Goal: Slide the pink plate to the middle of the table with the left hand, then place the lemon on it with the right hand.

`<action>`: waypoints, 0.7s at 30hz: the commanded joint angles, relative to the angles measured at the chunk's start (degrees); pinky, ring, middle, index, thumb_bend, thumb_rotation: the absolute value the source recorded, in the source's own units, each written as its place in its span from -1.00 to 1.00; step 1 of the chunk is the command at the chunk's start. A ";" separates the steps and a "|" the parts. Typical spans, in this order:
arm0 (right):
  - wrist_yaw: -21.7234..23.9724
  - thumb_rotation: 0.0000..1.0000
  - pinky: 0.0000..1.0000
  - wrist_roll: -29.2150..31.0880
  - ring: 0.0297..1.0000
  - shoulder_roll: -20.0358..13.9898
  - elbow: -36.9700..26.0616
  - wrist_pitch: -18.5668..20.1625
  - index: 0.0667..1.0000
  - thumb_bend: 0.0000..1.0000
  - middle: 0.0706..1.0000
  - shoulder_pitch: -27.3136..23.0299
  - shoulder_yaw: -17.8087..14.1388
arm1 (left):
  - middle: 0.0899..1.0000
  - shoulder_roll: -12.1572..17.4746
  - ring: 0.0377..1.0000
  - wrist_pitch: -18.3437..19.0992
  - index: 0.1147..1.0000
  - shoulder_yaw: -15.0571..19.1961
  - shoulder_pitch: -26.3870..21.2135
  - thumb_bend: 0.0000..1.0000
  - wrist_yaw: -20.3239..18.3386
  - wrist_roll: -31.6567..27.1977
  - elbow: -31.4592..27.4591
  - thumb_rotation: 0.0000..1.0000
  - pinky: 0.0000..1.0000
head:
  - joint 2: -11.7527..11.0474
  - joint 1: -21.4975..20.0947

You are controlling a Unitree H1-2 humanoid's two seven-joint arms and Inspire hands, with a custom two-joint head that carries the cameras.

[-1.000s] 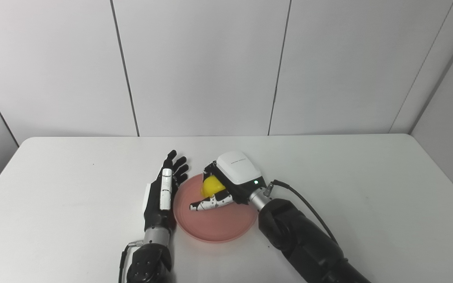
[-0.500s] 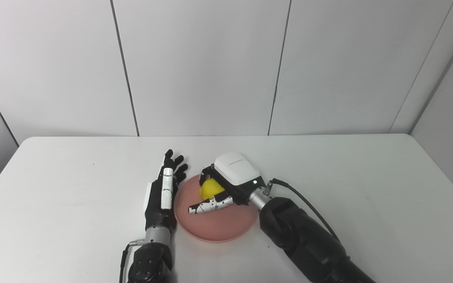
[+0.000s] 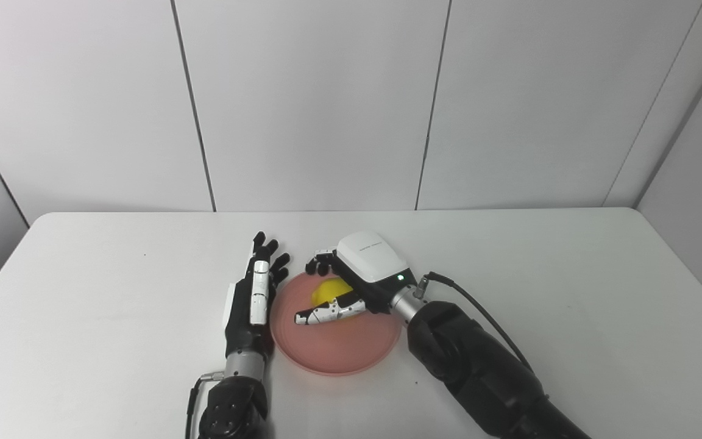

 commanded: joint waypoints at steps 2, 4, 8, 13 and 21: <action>-2.16 0.67 0.01 0.72 0.14 -0.24 -0.91 -2.60 0.19 1.00 0.16 -2.43 -1.09 | 0.86 -0.39 0.74 3.57 0.93 0.20 2.31 0.56 1.11 -0.12 2.69 0.98 0.78 | 0.06 0.02; -2.78 0.67 0.01 0.50 0.14 -0.37 -0.64 -3.02 0.19 1.00 0.17 -2.58 -1.05 | 0.86 -0.29 0.75 3.68 0.93 0.05 2.26 0.56 1.20 0.21 2.74 0.98 0.78 | -0.02 0.13; -4.62 0.64 0.00 1.40 0.11 -0.27 -0.20 -4.60 0.19 1.00 0.16 -2.58 -1.79 | 0.83 -0.30 0.77 3.59 0.88 0.10 2.37 0.55 1.10 0.08 2.56 0.99 0.78 | 0.00 0.13; -7.28 0.57 0.07 4.07 0.21 0.33 -0.27 -7.06 0.21 1.00 0.24 -2.05 -4.08 | 0.69 -0.48 0.72 3.78 0.82 0.90 2.18 0.53 1.18 -0.94 2.60 0.98 0.75 | 0.00 0.03; -9.57 0.64 0.30 12.61 0.41 2.98 -0.41 -8.82 0.38 0.99 0.42 0.58 -10.77 | 0.70 -0.40 0.69 2.82 0.71 1.78 1.89 0.48 0.58 -2.61 3.14 0.87 0.72 | 0.04 0.02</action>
